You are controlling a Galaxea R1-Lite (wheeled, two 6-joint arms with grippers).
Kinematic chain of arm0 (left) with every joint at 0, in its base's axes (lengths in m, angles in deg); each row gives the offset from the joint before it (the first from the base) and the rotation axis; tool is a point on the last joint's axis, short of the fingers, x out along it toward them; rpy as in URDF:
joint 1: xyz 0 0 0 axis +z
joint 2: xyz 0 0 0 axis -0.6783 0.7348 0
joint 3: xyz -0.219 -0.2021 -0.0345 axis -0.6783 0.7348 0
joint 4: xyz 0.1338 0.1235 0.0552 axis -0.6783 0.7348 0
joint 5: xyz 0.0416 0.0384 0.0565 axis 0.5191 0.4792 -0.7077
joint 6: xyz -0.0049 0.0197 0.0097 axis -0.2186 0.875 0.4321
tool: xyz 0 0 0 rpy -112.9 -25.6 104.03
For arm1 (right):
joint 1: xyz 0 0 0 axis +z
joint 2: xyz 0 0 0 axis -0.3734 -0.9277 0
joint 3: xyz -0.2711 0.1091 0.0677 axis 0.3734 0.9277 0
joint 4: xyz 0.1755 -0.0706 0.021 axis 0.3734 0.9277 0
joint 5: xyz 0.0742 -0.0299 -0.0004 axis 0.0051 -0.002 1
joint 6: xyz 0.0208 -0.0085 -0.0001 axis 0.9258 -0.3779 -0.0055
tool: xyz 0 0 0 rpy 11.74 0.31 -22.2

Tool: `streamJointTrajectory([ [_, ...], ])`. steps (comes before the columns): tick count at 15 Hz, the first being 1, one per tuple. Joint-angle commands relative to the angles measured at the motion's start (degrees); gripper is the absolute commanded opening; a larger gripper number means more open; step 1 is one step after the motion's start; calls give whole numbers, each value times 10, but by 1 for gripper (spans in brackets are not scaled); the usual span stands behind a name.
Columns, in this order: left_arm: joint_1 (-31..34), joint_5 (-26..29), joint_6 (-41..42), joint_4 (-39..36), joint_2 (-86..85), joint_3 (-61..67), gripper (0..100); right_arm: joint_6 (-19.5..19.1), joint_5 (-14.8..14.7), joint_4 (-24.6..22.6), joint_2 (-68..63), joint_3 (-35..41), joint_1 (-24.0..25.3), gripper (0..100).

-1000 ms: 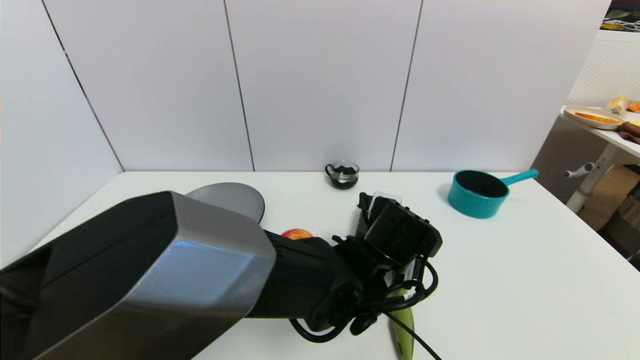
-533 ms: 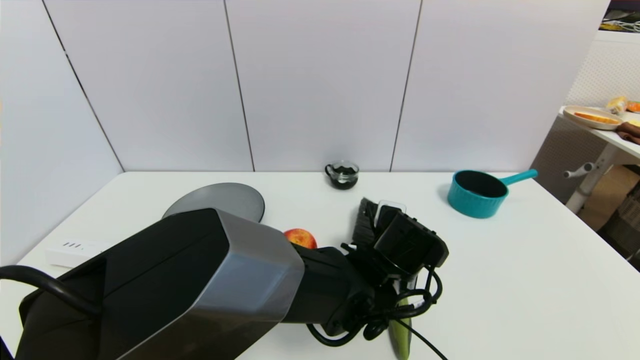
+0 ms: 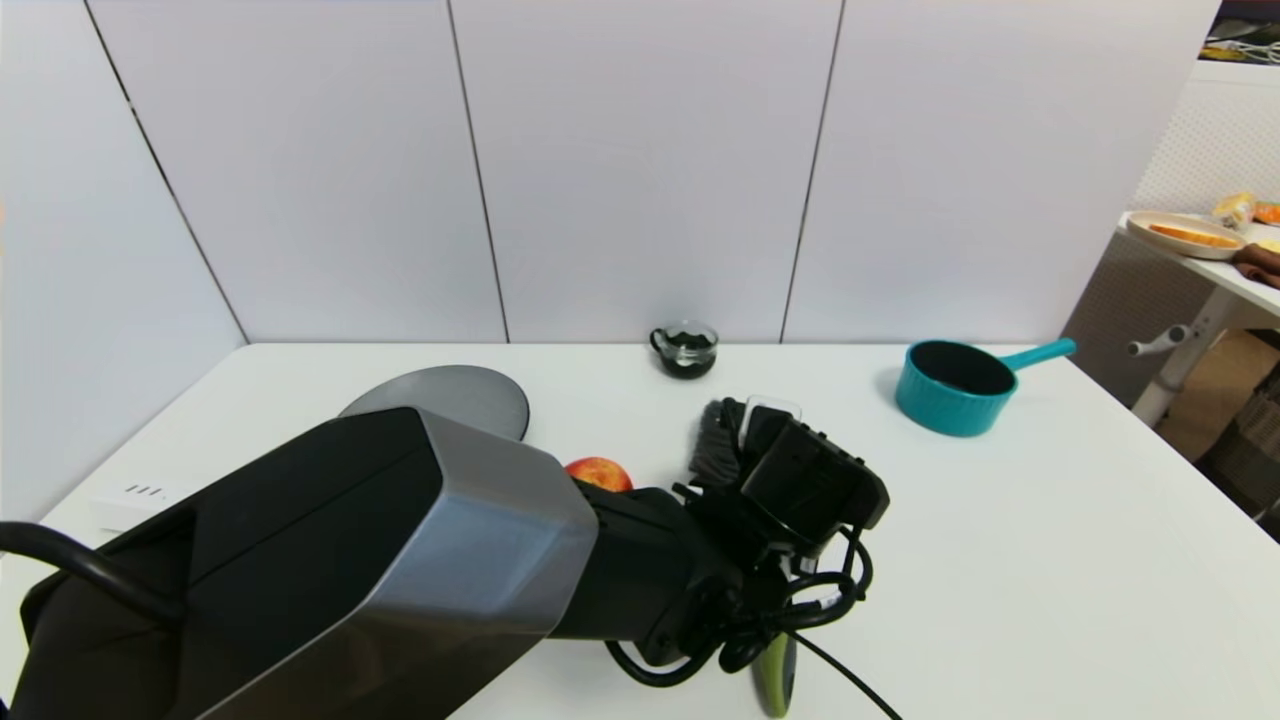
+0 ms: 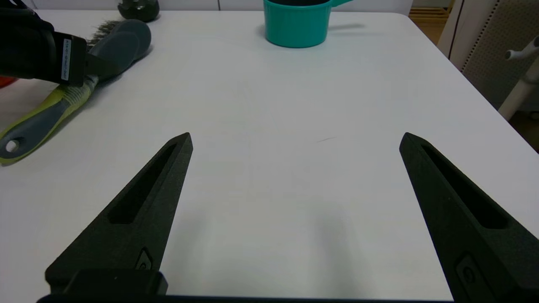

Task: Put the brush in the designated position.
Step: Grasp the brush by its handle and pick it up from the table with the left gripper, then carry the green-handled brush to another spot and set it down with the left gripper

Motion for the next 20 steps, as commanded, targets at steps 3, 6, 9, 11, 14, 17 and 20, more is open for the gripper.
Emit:
streamJointTrajectory([
  [3,0,-1,2,-4,-18,-3,0,0,0,0,-1,1,0,100],
  [6,-1,-1,5,-4,-22,-8,0,0,0,0,-1,1,0,100],
  [9,-2,2,23,-4,-28,-21,0,0,0,0,-1,1,0,100],
  [11,-2,4,35,-4,-33,-30,0,0,0,0,-1,1,0,100],
  [14,-6,4,38,15,-44,-55,0,0,0,0,-1,1,0,100],
  [17,-7,5,38,59,-51,-127,0,0,0,0,-1,1,0,100],
  [20,-6,4,37,66,-55,-185,0,0,0,0,-1,1,0,100],
])
